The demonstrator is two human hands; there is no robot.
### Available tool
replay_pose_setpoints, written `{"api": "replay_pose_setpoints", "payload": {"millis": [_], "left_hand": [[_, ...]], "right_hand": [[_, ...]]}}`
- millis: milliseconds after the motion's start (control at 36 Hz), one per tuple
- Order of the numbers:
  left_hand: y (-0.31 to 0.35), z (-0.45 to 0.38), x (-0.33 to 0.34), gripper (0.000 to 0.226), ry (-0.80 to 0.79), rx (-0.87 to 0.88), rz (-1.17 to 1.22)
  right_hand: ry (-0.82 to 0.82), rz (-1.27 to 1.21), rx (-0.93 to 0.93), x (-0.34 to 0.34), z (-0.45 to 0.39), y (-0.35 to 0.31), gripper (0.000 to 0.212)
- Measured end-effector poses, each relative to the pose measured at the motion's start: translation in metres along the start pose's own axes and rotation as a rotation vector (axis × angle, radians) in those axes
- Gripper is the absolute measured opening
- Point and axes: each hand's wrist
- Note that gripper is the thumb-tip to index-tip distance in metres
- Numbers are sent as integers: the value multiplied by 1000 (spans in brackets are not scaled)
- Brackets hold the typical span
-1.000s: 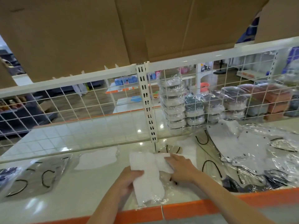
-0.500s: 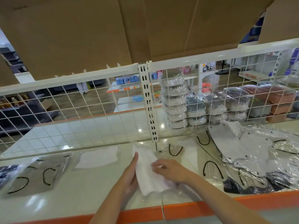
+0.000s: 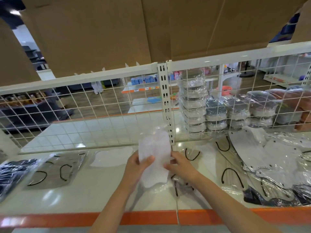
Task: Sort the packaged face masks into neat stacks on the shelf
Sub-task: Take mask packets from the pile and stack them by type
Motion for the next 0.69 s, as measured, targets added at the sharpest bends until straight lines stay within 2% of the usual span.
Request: {"api": "replay_pose_setpoints", "payload": {"millis": [83, 194, 250, 278, 333, 417, 472, 556, 611, 694], "left_hand": [[-7, 4, -5, 55, 26, 24, -33], [-14, 8, -5, 48, 75, -58, -78], [-16, 9, -3, 56, 104, -85, -64], [-17, 8, -3, 50, 141, -112, -8], [-12, 5, -2, 23, 203, -215, 235], [-10, 2, -5, 33, 193, -276, 560], [-14, 2, -7, 46, 191, -283, 597], [-15, 1, -8, 57, 237, -324, 596], [-17, 1, -10, 50, 262, -354, 579], [-19, 2, -9, 40, 197, -381, 553]], "right_hand": [[-22, 89, -19, 5, 5, 0, 30], [-90, 113, -6, 14, 4, 9, 25], [-109, 113, 10, 18, 3, 13, 19], [-108, 107, 36, 20, 2, 15, 20], [-89, 73, 123, 21, 2, 18, 32], [-8, -77, 223, 23, 1, 24, 47], [46, -233, 244, 25, 2, 26, 39], [124, -296, 199, 25, 3, 28, 23], [143, -329, 157, 23, 4, 27, 28], [74, -329, 150, 18, 7, 18, 33]]}}
Point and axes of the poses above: each hand's wrist, its own z-axis away from the middle knuckle, its own x-axis out of the palm, y = z × x, and after that the axes turned 4 degrees about -z, right-handed
